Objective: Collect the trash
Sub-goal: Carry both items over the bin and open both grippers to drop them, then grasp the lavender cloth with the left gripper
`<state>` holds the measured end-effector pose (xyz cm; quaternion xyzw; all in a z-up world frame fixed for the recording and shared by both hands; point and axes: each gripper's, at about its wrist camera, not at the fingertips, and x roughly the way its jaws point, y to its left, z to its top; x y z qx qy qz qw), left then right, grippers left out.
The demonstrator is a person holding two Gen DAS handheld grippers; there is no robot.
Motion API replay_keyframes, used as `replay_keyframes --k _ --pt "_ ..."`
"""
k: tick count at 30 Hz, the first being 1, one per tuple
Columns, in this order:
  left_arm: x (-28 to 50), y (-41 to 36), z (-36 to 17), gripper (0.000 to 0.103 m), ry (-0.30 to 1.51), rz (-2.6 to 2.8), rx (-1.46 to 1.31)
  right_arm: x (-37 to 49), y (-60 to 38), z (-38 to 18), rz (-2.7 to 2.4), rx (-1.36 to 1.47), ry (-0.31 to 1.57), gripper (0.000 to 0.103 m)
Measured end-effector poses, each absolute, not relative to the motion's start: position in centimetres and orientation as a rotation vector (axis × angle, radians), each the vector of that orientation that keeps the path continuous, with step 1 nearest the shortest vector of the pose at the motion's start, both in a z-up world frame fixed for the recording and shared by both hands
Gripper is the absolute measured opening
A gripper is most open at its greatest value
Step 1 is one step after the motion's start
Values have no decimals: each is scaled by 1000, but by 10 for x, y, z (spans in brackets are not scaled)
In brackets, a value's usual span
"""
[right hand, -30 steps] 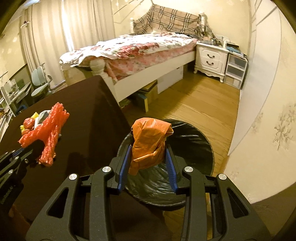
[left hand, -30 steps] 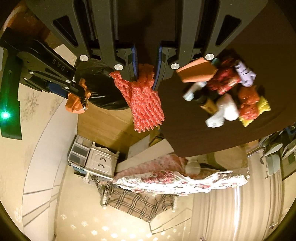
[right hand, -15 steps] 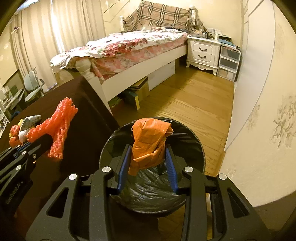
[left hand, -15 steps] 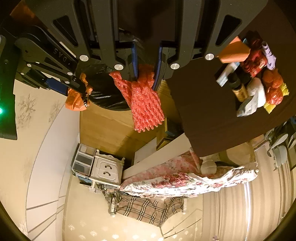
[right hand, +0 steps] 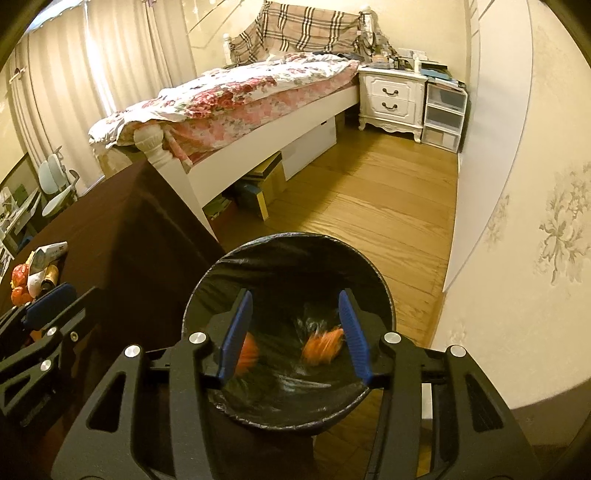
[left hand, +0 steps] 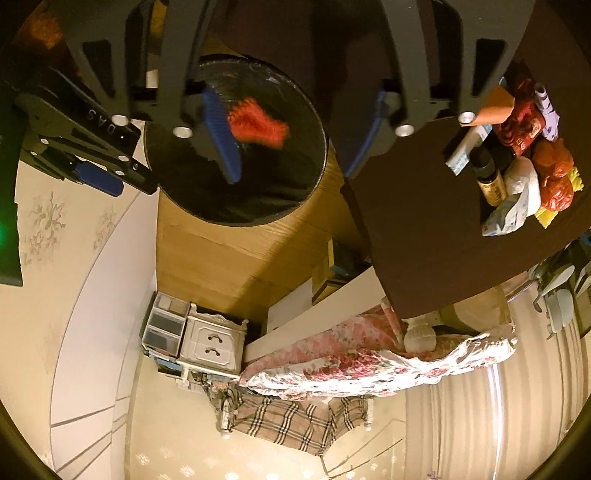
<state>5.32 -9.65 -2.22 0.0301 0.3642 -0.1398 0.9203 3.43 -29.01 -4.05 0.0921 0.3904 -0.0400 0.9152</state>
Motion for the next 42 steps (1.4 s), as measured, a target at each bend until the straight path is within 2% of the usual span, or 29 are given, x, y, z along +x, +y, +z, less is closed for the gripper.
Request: replay_keyframes --k 5,25,34,42 --pt "48 -85 -18 67 750 -262 34 27 -283 -35 -64 193 795 50" --pt "5 29 -16 68 770 -20 -62 19 -183 -24 138 90 815 53" --pt "8 82 -22 68 785 87 -145 17 -148 -26 198 37 830 54" --pt "19 99 -28 68 814 106 -173 27 -128 -27 227 29 837 54"
